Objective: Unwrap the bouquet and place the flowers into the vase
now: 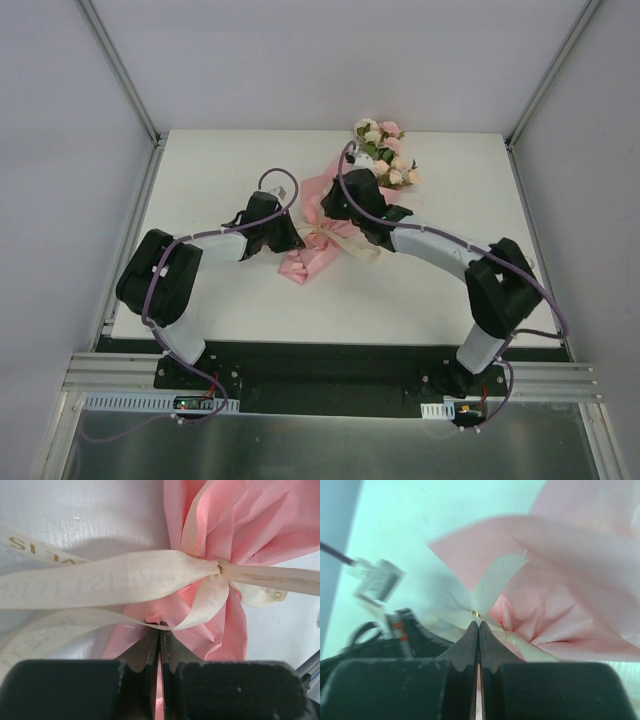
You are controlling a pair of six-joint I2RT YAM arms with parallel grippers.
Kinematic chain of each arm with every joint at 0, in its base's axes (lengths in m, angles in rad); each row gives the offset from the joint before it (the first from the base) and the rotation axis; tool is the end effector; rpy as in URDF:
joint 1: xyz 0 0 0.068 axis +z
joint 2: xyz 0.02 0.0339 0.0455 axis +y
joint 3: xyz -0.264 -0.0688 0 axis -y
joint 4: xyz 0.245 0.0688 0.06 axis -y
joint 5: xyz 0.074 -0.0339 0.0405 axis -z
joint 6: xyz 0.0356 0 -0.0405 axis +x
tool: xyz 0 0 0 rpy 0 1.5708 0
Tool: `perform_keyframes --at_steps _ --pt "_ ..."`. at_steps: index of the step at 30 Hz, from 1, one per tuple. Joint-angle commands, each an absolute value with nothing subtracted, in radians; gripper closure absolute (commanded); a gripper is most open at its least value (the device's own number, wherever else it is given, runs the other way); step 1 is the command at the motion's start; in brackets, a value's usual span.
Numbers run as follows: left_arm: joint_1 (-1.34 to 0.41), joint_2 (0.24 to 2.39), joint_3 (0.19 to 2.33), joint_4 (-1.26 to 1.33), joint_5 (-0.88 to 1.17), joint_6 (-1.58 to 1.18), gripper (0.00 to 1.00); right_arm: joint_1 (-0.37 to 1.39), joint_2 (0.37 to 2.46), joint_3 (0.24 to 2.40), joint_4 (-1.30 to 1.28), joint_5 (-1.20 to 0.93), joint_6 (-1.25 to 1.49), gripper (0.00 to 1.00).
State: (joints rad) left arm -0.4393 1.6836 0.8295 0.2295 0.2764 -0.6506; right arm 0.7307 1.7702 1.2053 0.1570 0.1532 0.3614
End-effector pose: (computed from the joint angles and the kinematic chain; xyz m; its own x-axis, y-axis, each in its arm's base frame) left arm 0.3069 -0.1550 0.1672 -0.7903 -0.2724 -0.5488 0.1645 0.7685 -0.6183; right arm 0.3101 0.2706 0.2485 -0.4727 0.0456 -0.8801 -0.4149 0.8695 0.2680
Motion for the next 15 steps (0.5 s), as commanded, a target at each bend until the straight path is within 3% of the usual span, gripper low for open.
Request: perform_keyframes --at_steps 1,7,15 --pt "-0.445 1.686 0.854 0.187 0.23 -0.666 1.0 0.73 1.545 1.203 0.178 0.227 0.269 0.99" --pt "-0.445 1.692 0.859 0.187 0.236 -0.666 1.0 0.727 1.347 1.226 0.005 0.398 0.189 0.99" --pt "-0.445 1.7 0.867 0.187 0.252 -0.66 1.0 0.719 1.029 1.097 -0.11 0.661 0.094 0.99"
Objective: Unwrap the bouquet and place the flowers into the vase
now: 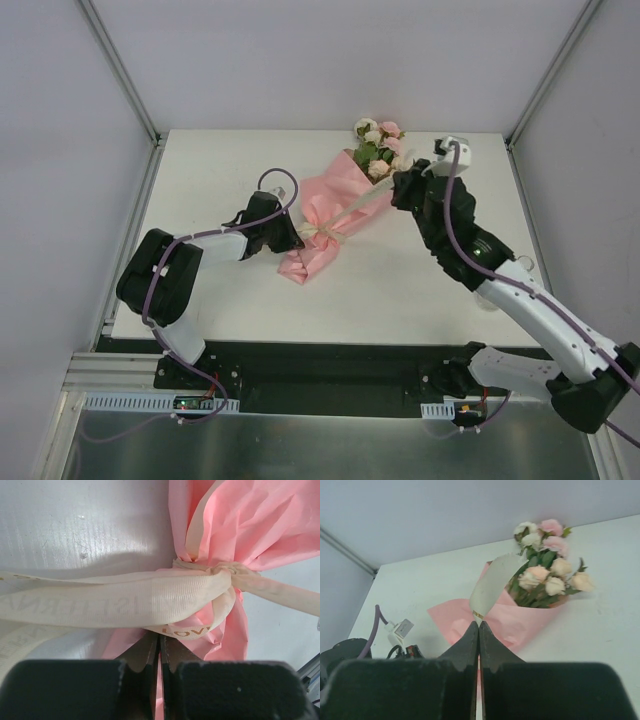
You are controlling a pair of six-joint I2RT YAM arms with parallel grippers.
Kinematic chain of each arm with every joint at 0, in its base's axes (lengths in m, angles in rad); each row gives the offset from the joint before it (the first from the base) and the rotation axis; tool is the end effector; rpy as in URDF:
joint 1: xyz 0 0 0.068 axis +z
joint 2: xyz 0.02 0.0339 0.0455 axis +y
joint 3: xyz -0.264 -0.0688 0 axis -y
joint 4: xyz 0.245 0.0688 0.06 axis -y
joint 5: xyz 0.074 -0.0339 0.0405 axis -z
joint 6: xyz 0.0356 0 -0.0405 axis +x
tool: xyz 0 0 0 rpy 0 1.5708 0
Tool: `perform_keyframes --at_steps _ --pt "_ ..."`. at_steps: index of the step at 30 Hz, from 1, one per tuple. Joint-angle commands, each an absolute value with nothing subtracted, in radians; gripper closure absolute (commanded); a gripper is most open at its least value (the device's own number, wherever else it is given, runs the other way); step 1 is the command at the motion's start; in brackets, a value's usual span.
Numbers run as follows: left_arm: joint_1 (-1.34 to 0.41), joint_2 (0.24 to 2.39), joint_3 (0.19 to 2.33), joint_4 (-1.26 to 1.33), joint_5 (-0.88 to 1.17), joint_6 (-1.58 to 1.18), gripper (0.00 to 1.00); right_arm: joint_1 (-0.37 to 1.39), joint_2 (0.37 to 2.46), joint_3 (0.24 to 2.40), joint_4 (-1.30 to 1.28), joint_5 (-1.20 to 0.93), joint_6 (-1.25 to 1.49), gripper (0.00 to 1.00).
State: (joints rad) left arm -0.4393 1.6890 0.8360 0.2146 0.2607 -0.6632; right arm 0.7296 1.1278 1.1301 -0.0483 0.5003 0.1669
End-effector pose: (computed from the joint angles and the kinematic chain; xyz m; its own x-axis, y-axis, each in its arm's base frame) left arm 0.3079 -0.1548 0.1660 -0.7933 -0.2844 -0.5383 0.1394 0.7758 -0.6154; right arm 0.2028 0.1585 0.4077 -0.0716 0.1315 -0.9887 -0.2188 0.9651 0.1442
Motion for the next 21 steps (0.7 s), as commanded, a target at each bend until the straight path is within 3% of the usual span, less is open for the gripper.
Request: perform_keyframes --at_steps 1,11,21 --pt "-0.445 1.7 0.868 0.189 0.252 -0.66 1.0 0.713 1.017 1.103 -0.148 0.684 0.086 0.99" --pt "-0.445 1.706 0.873 0.187 0.256 -0.658 1.0 0.703 0.775 1.126 -0.224 0.75 0.006 0.99" --pt "-0.445 1.706 0.874 0.187 0.265 -0.653 1.0 0.701 0.672 1.143 -0.296 0.792 -0.026 0.99"
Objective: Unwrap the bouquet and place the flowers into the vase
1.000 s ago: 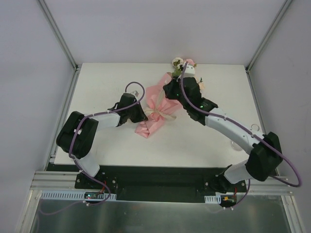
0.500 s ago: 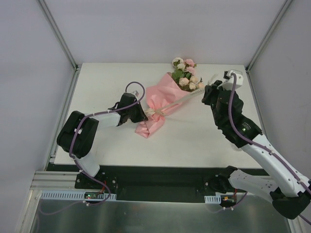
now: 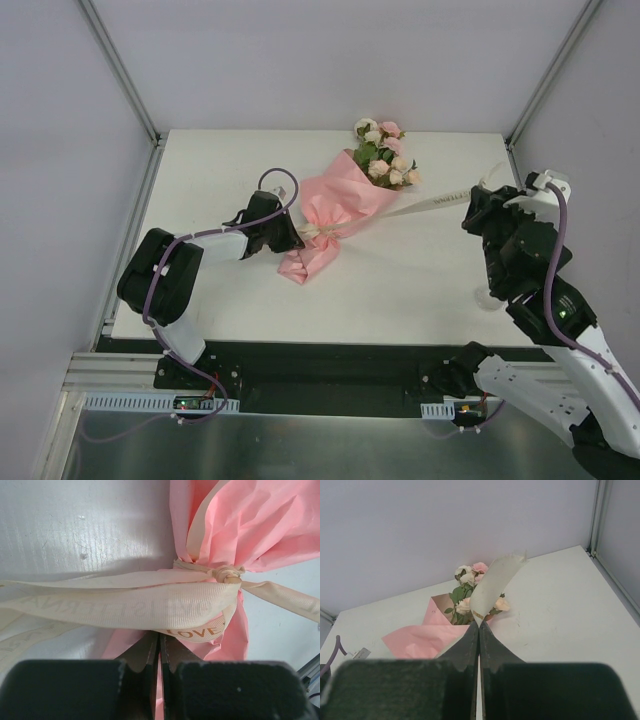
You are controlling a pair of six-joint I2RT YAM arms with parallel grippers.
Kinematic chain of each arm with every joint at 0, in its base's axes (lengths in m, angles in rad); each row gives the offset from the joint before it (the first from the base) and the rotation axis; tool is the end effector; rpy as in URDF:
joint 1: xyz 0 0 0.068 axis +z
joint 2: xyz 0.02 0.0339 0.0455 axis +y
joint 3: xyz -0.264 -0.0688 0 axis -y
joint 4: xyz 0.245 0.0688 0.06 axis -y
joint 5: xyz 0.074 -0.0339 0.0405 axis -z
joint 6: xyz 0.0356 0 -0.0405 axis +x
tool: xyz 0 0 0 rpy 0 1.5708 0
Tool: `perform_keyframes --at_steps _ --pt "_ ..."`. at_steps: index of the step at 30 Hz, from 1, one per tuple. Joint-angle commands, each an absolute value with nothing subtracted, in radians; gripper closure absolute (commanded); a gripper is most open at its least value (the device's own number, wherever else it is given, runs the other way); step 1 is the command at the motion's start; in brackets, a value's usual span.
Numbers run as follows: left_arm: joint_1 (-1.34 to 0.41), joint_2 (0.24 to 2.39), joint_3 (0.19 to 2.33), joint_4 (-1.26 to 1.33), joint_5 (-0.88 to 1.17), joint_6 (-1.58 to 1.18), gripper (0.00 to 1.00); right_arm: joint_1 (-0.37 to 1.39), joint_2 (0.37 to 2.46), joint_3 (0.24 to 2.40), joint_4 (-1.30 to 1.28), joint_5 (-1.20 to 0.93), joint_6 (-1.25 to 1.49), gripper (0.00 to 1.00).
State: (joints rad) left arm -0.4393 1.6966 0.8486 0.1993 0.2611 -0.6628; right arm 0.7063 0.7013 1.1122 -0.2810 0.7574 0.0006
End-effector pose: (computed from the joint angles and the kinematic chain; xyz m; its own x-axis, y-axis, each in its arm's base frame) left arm 0.3097 -0.1557 0.1659 -0.7984 -0.2816 -0.5322 0.1342 0.7784 -0.6133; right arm 0.1056 0.0580 0.4496 0.0986 0.0847 -0.9915 0.0466 0.9949 0.0896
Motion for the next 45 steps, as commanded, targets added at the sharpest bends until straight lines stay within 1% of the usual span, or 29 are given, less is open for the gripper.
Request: perform_keyframes --at_steps 1,5,6,9,10,12,17,22,25,26,27,28,30,31,32,33,34,35,36,37,38,39,41,42,44,45 --pt "-0.445 1.706 0.874 0.187 0.264 -0.653 1.0 0.701 0.669 1.146 -0.329 0.793 -0.015 0.99" --pt "-0.446 1.7 0.87 0.19 0.268 -0.644 1.0 0.701 0.655 1.086 -0.409 0.805 -0.003 0.99" --pt "-0.448 1.698 0.87 0.19 0.267 -0.643 1.0 0.703 0.647 1.077 -0.458 0.869 -0.003 0.99" --pt "-0.449 1.7 0.873 0.195 0.264 -0.644 1.0 0.701 0.577 1.086 -0.499 0.946 0.02 0.99" --pt "-0.451 1.701 0.874 0.192 0.265 -0.643 1.0 0.701 0.533 1.085 -0.483 0.942 0.006 0.99" --pt "-0.453 1.704 0.879 0.193 0.267 -0.64 1.0 0.701 0.509 1.097 -0.457 0.914 -0.031 0.99" --pt "-0.453 1.697 0.871 0.193 0.262 -0.643 1.0 0.701 0.551 1.135 -0.488 0.885 -0.034 0.99" --pt "-0.454 1.697 0.871 0.192 0.265 -0.64 1.0 0.703 0.542 1.129 -0.494 0.871 -0.015 0.99" --pt "-0.459 1.692 0.871 0.205 0.288 -0.623 1.0 0.701 0.549 1.08 -0.495 0.816 0.046 0.99" --pt "-0.465 1.686 0.868 0.212 0.291 -0.615 1.0 0.701 0.557 1.062 -0.502 0.752 0.067 0.99" --pt "-0.469 1.666 0.865 0.228 0.296 -0.603 0.97 0.701 0.577 1.017 -0.506 0.717 0.092 0.99" --pt "-0.469 1.655 0.855 0.238 0.308 -0.595 0.89 0.703 0.589 0.991 -0.506 0.675 0.142 0.98" --pt "-0.471 1.599 0.83 0.245 0.345 -0.58 0.81 0.703 0.633 0.898 -0.492 0.568 0.185 0.97" --pt "-0.471 1.576 0.816 0.255 0.354 -0.58 0.73 0.703 0.653 0.865 -0.491 0.542 0.236 0.96" --pt "-0.471 1.55 0.804 0.258 0.371 -0.58 0.7 0.701 0.676 0.841 -0.486 0.5 0.256 0.96" --pt "-0.471 1.493 0.795 0.256 0.406 -0.581 0.67 0.701 0.721 0.816 -0.477 0.482 0.274 0.94" --pt "-0.472 1.462 0.773 0.253 0.42 -0.581 0.62 0.7 0.744 0.775 -0.468 0.471 0.282 0.88" --pt "-0.471 1.427 0.764 0.239 0.428 -0.581 0.54 0.699 0.767 0.764 -0.459 0.477 0.299 0.81" --pt "-0.471 1.352 0.758 0.224 0.425 -0.571 0.5 0.701 0.814 0.758 -0.453 0.479 0.299 0.63" --pt "-0.471 1.313 0.752 0.207 0.413 -0.563 0.47 0.701 0.839 0.762 -0.439 0.473 0.29 0.57" --pt "-0.469 1.275 0.753 0.154 0.393 -0.554 0.4 0.701 0.863 0.775 -0.404 0.441 0.258 0.51" --pt "-0.466 1.211 0.758 0.129 0.352 -0.543 0.37 0.701 0.923 0.787 -0.381 0.414 0.243 0.41" --pt "-0.443 1.163 0.79 0.047 0.309 -0.541 0.34 0.703 0.994 0.846 -0.318 0.344 0.213 0.38" --pt "-0.431 1.138 0.804 0.02 0.29 -0.554 0.33 0.703 1.068 0.865 -0.29 0.321 0.198 0.36" --pt "-0.365 1.135 0.842 0.005 0.253 -0.578 0.3 0.703 1.15 0.925 -0.203 0.238 0.198 0.36" --pt "-0.336 1.159 0.859 -0.021 0.258 -0.616 0.3 0.706 1.229 0.946 -0.171 0.206 0.205 0.37"
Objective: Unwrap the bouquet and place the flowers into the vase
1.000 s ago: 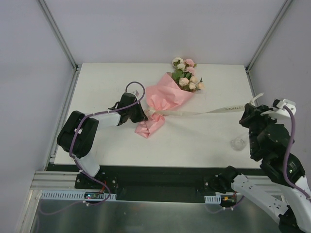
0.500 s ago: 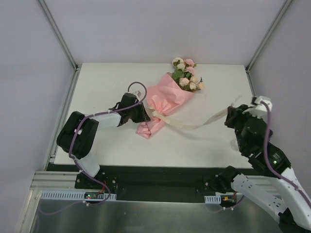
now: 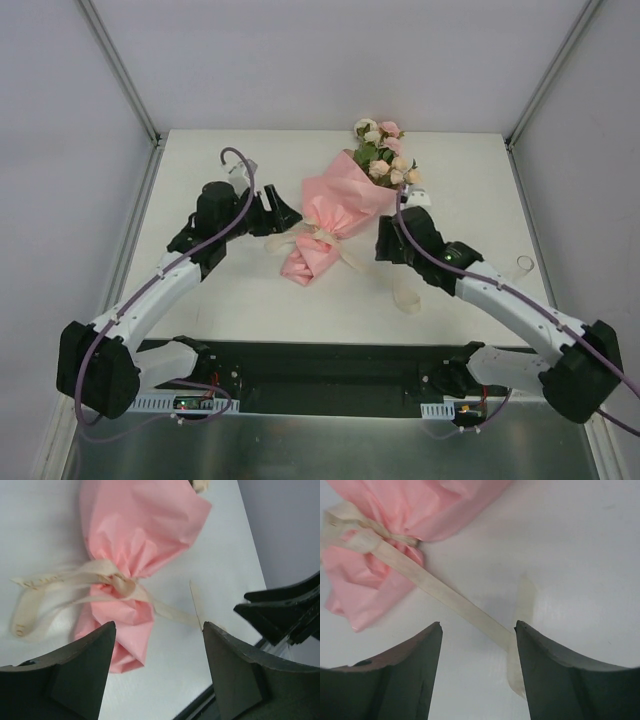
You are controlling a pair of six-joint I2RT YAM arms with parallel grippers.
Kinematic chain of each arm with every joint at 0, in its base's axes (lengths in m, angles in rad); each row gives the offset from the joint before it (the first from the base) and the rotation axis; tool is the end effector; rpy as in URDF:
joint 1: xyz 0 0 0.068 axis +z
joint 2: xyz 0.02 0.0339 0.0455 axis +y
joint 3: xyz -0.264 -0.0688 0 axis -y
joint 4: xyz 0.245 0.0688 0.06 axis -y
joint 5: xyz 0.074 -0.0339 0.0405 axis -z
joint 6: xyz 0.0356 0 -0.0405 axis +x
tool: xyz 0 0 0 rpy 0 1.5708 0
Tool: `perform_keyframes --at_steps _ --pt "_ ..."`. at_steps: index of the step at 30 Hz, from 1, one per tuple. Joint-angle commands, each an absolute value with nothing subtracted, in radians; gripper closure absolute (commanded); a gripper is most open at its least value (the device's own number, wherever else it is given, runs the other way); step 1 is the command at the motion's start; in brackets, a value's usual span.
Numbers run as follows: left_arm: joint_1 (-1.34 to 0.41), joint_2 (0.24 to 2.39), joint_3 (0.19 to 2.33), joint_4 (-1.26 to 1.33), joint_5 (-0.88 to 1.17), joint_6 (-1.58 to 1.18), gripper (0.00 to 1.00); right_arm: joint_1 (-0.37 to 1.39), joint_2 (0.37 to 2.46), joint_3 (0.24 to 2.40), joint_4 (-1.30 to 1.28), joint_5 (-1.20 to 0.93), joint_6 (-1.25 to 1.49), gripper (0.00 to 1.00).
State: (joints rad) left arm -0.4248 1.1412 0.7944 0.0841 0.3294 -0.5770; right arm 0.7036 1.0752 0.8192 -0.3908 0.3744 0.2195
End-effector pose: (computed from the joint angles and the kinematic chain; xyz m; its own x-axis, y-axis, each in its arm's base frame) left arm 0.2366 -0.1196 0.2987 -0.5663 -0.3104 -0.7635 0.4363 0.6730 -0.5972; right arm 0.1854 0.1403 0.2772 -0.5312 -0.1849 -0.8269 -0.2704 0.9618 -0.0413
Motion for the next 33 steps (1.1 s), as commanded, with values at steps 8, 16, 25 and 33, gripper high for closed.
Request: perform_keyframes --at_steps 8,16,25,33 --pt "-0.08 1.549 1.101 -0.063 0.532 -0.655 0.41 0.851 1.477 0.991 0.135 0.147 0.121 0.41" --pt "-0.1 1.857 1.299 -0.086 0.561 -0.792 0.46 0.862 1.609 0.983 0.158 0.15 0.137 0.42" --pt "-0.21 2.059 1.451 -0.087 0.681 -0.779 0.66 0.842 1.574 0.945 0.167 0.17 0.13 0.42" --pt "-0.267 1.95 1.287 -0.086 0.654 -0.744 0.66 0.808 1.549 0.913 0.184 0.152 0.144 0.42"
